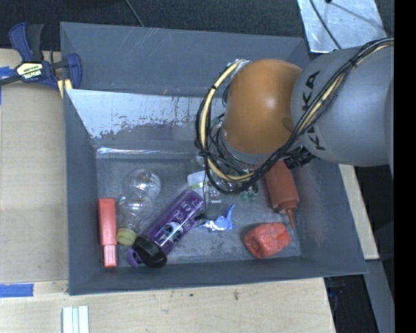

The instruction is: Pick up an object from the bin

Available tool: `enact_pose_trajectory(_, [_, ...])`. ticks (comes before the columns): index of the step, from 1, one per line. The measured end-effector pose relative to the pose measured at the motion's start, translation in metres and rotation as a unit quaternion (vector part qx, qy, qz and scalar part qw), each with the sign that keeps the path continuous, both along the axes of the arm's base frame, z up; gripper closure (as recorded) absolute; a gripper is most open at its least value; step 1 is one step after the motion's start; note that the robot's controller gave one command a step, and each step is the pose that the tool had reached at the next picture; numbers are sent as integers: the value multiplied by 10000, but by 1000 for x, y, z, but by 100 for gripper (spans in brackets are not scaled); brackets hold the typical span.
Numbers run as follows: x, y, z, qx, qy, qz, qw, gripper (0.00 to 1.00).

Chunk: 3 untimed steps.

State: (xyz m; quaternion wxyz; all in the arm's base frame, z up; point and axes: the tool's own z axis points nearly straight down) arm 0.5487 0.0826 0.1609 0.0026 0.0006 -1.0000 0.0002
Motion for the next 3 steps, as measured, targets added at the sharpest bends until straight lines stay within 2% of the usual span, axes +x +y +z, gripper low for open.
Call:
enact_pose_trajectory(1, [2,0,5,6,-40,-9,10000,0])
enact_pose_trajectory(2, [-2,9,-38,4,-75,670,9977,0])
enact_pose_trajectory(3, [-8,25,-93,8,-22,1832,9831,0])
